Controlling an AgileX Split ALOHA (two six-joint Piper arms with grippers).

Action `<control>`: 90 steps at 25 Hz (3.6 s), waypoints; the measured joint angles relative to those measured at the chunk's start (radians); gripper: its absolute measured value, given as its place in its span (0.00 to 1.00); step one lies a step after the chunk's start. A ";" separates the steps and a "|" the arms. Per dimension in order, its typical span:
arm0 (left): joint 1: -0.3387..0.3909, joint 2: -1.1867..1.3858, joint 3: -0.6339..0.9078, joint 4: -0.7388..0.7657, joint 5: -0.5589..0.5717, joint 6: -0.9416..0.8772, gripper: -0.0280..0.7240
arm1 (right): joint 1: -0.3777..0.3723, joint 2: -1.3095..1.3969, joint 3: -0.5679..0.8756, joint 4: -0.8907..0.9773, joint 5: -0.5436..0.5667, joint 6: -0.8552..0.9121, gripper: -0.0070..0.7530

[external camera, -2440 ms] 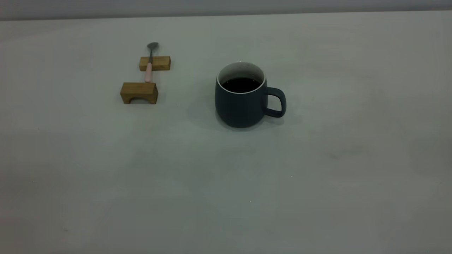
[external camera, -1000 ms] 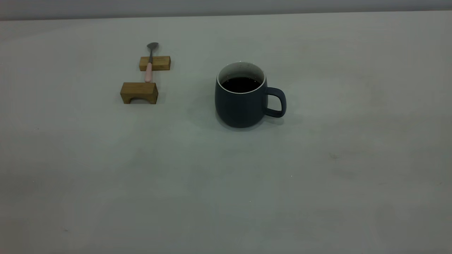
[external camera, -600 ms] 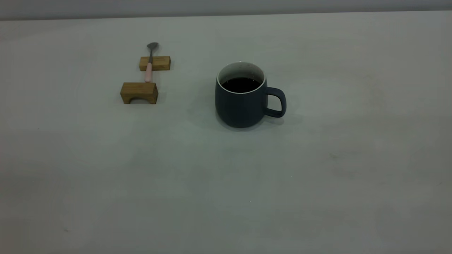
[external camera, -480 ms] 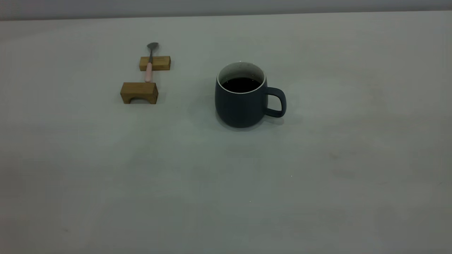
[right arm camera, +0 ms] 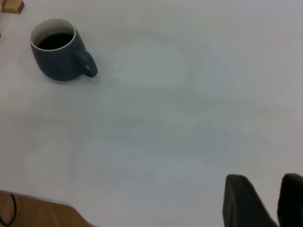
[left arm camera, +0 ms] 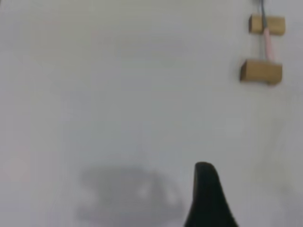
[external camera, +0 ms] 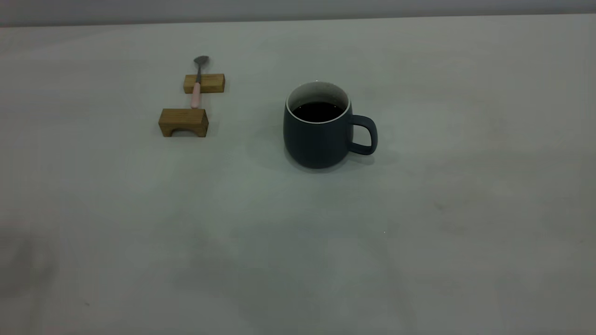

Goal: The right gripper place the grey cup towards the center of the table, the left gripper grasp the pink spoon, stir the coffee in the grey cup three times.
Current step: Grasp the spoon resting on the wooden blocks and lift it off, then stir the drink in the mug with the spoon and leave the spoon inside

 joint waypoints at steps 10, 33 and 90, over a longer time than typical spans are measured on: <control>-0.138 0.727 -0.358 -0.012 -0.157 0.003 0.84 | 0.000 0.000 0.000 0.000 0.000 0.000 0.32; -0.259 1.446 -0.824 -0.043 -0.260 -0.152 0.83 | 0.000 0.000 0.000 0.000 0.000 0.001 0.32; -0.319 1.539 -1.391 -1.076 0.537 -1.330 0.26 | 0.000 0.000 0.000 0.001 -0.002 0.001 0.32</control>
